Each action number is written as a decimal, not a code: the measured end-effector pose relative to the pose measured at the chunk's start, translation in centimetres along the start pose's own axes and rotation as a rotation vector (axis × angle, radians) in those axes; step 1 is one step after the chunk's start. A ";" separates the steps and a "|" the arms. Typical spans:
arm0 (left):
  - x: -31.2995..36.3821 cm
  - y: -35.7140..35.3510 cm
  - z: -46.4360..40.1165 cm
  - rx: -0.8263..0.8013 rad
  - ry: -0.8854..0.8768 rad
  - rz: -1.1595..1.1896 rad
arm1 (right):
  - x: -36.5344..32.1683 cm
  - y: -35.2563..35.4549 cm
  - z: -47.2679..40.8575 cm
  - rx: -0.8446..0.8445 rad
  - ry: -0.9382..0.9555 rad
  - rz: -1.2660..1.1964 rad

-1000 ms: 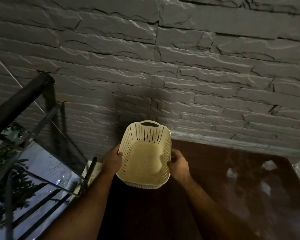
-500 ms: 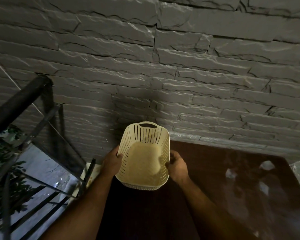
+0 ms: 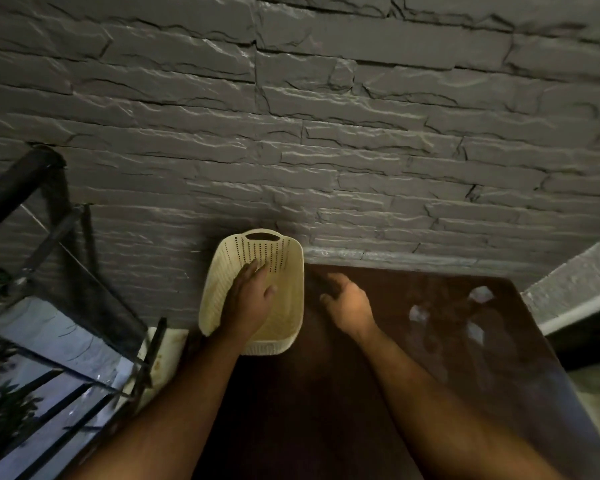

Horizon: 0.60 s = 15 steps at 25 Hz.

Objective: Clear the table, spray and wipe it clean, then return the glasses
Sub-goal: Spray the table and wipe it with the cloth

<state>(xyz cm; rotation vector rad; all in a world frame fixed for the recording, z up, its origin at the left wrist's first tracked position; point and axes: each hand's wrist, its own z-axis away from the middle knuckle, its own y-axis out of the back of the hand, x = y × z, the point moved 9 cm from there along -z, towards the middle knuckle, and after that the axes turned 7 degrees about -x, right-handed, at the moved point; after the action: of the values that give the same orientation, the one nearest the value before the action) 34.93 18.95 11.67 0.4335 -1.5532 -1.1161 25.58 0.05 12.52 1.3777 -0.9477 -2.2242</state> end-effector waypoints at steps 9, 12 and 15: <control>18.5 -11.1 7.7 -0.173 -0.265 0.098 | 8.8 18.9 6.5 0.068 -0.025 0.271; 23.2 -16.2 10.5 -0.235 -0.255 0.079 | 14.2 24.2 9.9 0.037 -0.006 0.292; 28.2 -20.5 13.0 -0.282 -0.245 0.060 | 20.0 28.0 13.3 0.021 -0.001 0.231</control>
<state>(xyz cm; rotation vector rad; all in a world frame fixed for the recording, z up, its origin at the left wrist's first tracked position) 8.46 -7.22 11.34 0.0615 -1.5756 -1.3563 3.25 -27.36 23.19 1.2083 -1.0745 -2.0493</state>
